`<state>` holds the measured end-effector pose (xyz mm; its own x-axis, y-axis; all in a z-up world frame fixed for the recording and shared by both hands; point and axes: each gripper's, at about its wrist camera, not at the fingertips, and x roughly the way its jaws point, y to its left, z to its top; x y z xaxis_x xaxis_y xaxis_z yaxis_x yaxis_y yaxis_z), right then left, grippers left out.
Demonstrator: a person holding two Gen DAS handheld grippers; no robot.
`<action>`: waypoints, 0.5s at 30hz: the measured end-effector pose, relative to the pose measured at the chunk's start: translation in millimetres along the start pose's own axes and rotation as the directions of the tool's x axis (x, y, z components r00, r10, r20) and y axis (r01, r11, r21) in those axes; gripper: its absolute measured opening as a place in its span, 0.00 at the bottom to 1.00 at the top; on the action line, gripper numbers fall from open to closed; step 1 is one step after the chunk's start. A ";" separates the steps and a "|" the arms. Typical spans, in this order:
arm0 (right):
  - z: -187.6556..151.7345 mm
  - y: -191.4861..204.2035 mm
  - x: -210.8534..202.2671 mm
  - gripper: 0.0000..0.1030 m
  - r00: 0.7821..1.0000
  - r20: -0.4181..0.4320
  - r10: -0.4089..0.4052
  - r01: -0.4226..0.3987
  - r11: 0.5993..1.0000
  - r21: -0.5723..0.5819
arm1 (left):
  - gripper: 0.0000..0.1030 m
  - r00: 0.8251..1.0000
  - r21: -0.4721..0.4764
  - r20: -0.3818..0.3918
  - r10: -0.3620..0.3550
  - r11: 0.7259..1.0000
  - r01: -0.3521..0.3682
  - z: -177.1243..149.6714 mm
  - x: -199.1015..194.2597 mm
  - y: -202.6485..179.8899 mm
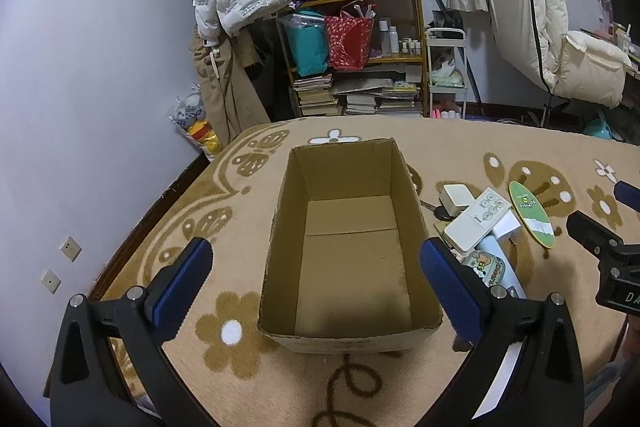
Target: Organize rigid objects
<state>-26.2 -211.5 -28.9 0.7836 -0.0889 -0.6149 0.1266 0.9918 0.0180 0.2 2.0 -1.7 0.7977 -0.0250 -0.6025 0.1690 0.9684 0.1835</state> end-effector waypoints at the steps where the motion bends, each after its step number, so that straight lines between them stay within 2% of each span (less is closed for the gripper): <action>1: -0.1 0.0 -0.2 1.00 1.000 0.000 -0.001 0.001 1.000 -0.001 | 1.00 1.000 0.001 -0.003 -0.002 1.000 0.002 0.1 -0.1 -0.3; 15: -0.1 -0.9 -0.2 1.00 1.000 -0.002 -0.001 0.001 1.000 0.003 | 1.00 1.000 0.001 -0.006 -0.012 1.000 0.012 -1.4 -1.0 -0.5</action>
<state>-26.5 -212.4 -29.0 0.7823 -0.0901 -0.6163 0.1298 0.9913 0.0199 -1.6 1.9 -2.3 0.7919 -0.0355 -0.6097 0.1793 0.9678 0.1766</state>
